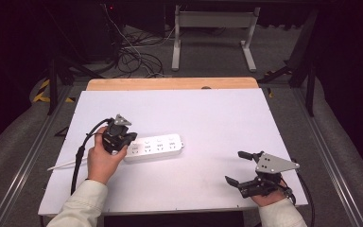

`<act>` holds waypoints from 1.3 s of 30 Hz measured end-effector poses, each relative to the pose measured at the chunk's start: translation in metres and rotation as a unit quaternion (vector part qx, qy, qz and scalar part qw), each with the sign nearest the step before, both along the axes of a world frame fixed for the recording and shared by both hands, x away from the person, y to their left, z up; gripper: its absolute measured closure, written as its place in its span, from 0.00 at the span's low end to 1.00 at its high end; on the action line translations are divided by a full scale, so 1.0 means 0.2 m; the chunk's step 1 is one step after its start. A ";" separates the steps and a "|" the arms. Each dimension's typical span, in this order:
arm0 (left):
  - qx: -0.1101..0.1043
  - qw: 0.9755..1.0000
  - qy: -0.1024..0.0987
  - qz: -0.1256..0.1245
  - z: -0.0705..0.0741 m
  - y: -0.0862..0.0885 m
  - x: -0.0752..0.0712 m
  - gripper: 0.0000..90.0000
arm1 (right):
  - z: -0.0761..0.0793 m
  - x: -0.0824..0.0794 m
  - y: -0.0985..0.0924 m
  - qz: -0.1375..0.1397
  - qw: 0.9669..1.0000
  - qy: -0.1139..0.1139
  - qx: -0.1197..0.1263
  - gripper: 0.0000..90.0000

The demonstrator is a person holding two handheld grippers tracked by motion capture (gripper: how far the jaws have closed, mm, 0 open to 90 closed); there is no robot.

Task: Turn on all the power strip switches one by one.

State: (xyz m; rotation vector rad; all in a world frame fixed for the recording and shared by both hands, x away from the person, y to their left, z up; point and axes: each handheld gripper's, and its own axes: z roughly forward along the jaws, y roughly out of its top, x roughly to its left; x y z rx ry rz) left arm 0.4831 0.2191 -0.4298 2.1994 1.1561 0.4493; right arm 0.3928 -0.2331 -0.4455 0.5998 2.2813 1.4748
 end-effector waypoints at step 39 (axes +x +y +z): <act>0.011 0.999 0.040 -0.002 -0.08 -0.01 0.04 1.00 | 0.00 -0.01 0.00 0.005 1.000 0.000 0.002 0.08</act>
